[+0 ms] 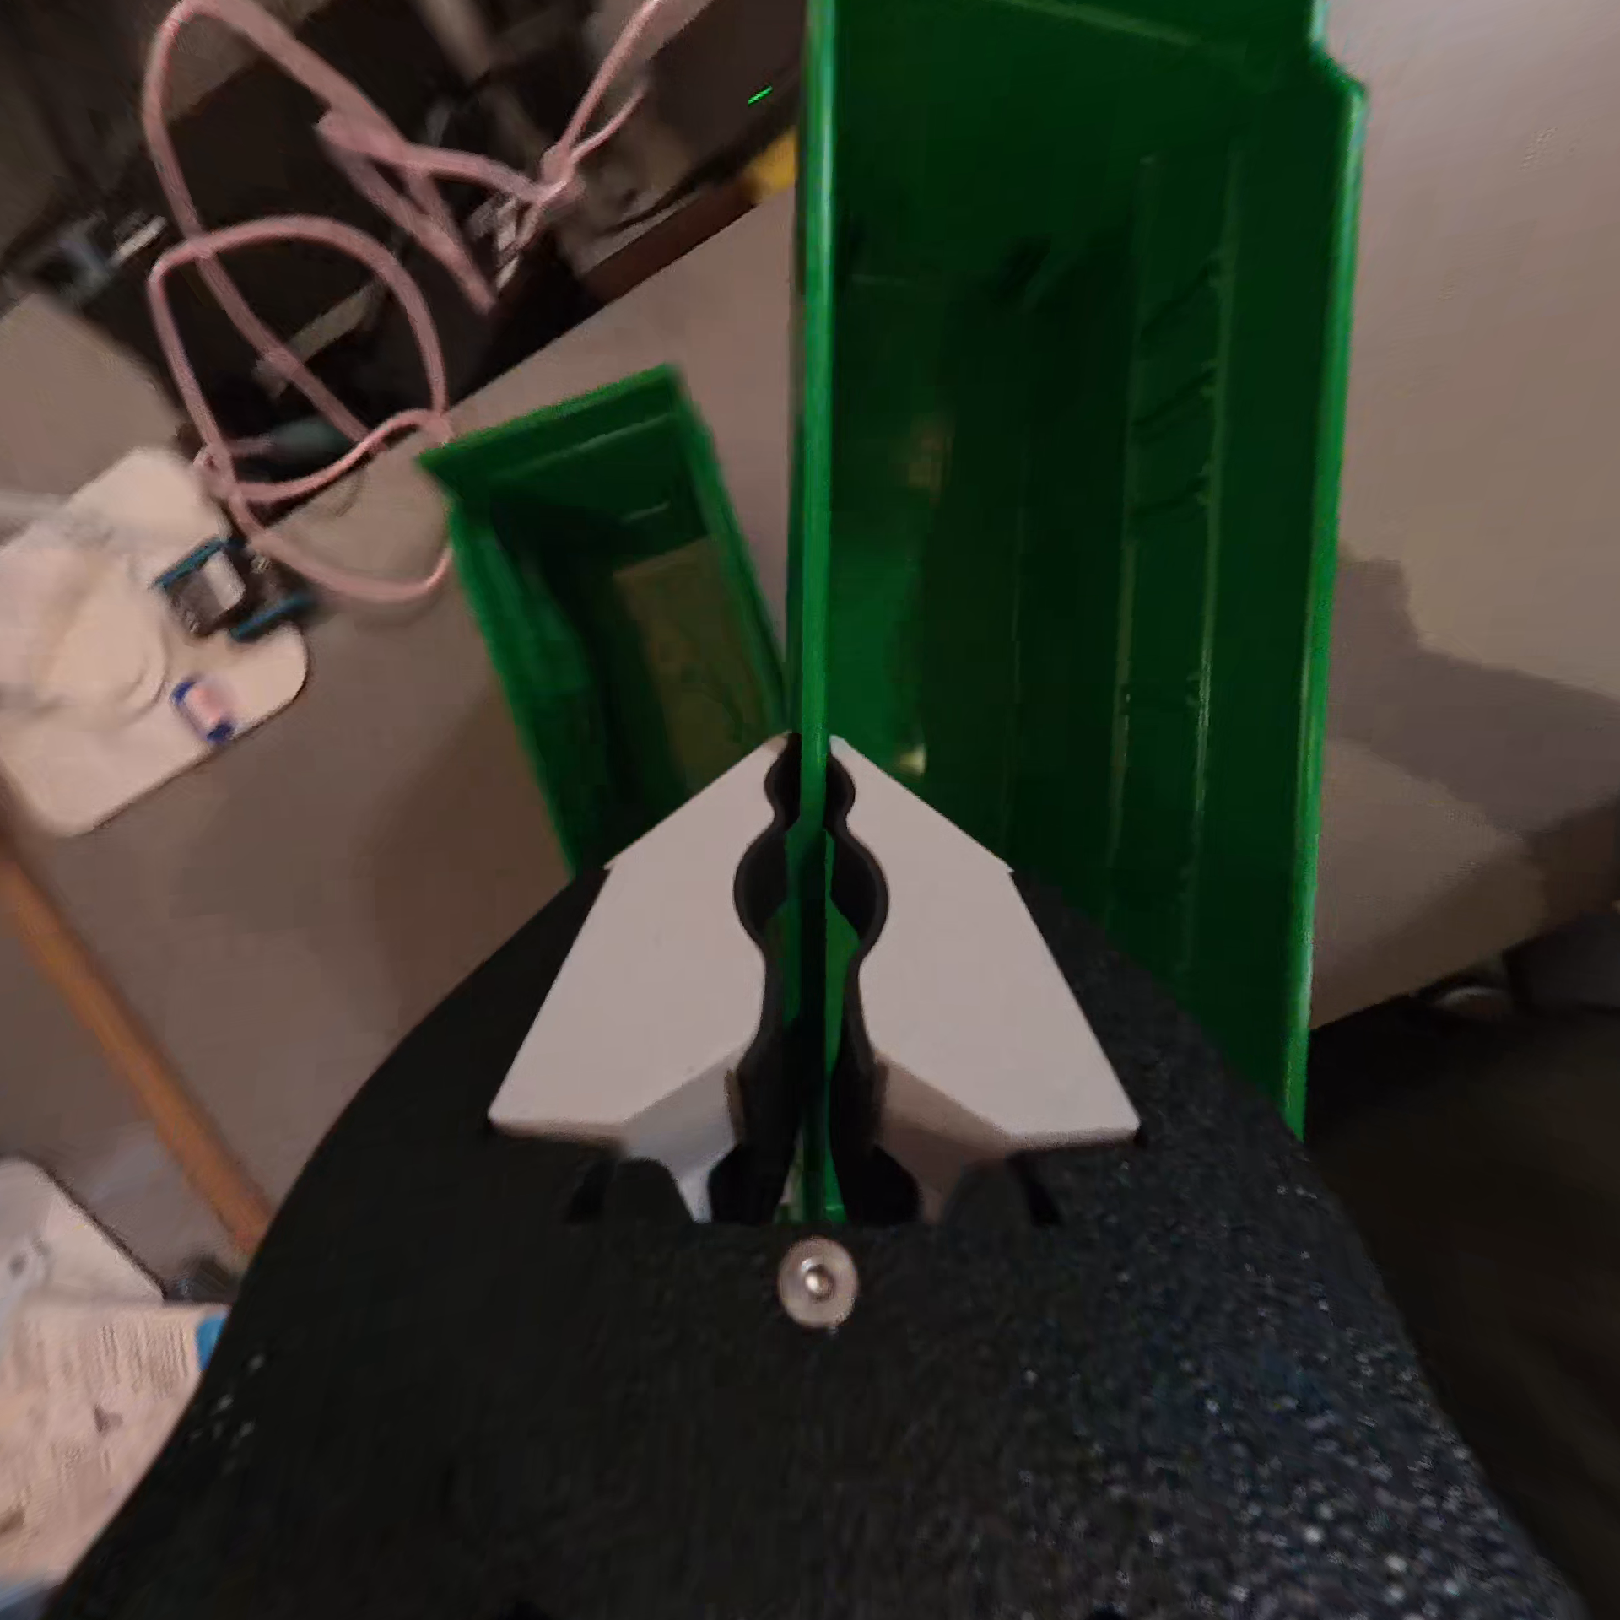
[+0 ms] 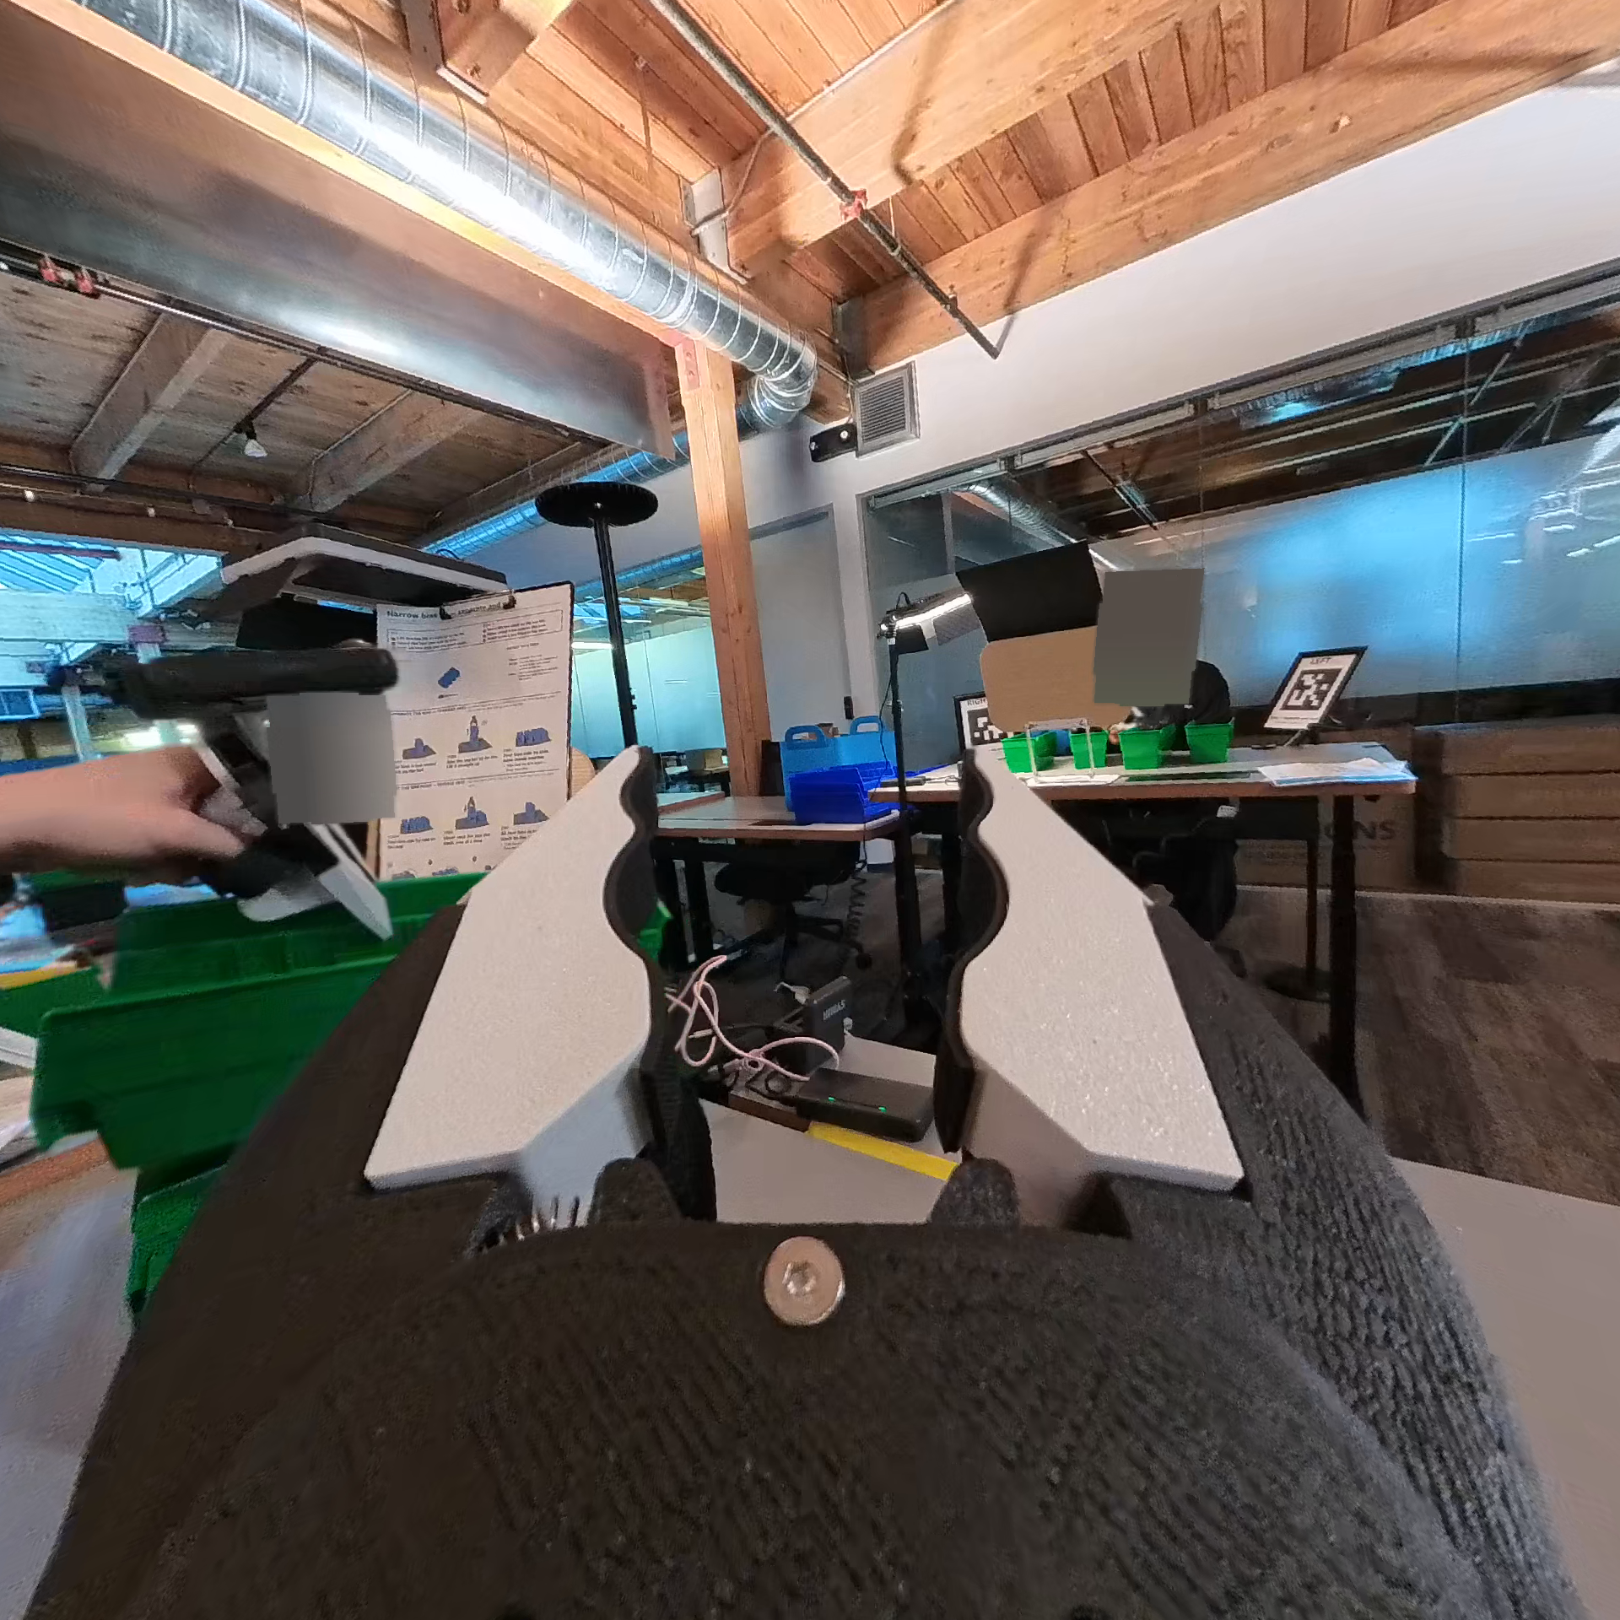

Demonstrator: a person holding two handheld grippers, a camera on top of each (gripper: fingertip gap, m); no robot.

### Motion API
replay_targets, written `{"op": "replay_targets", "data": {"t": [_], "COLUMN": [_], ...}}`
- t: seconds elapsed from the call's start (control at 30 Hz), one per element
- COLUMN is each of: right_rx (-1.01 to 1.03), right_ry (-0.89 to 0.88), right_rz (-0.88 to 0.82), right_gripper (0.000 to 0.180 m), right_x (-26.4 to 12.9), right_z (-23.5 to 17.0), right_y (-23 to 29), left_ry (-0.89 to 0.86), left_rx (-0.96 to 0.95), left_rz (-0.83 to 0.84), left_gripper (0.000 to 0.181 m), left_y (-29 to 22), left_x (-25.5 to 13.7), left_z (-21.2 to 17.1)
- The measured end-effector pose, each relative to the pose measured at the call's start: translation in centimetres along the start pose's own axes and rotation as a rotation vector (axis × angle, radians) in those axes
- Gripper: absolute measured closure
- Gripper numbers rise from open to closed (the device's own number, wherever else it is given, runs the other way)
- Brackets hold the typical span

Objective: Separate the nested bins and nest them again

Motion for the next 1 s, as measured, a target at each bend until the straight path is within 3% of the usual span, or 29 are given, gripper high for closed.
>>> {"op": "replay_targets", "data": {"t": [0.3,1.0], "right_rx": [0.0,0.004], "right_ry": [0.023,0.061], "right_rz": [0.007,0.011], "right_gripper": [0.111,0.112], "right_x": [0.5,1.2], "right_z": [-0.6,-1.6], "right_y": [0.2,0.2], "left_ry": [-0.052,-0.122], "left_rx": [-0.275,-0.364], "left_rz": [0.032,-0.027], "left_gripper": [0.18,0.18], "left_y": [8.2,9.7], "left_x": [-0.7,7.2], "left_z": [-5.2,-7.7]}}
Point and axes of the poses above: each gripper's, where its closed fingertips meet, x out along the fingers, z out of its top, y = z × x across the jaws, the point moved 4 cm from there along -x, back along the fingers, and after that the axes turned 2 degrees about -z, right-handed, at the moved point
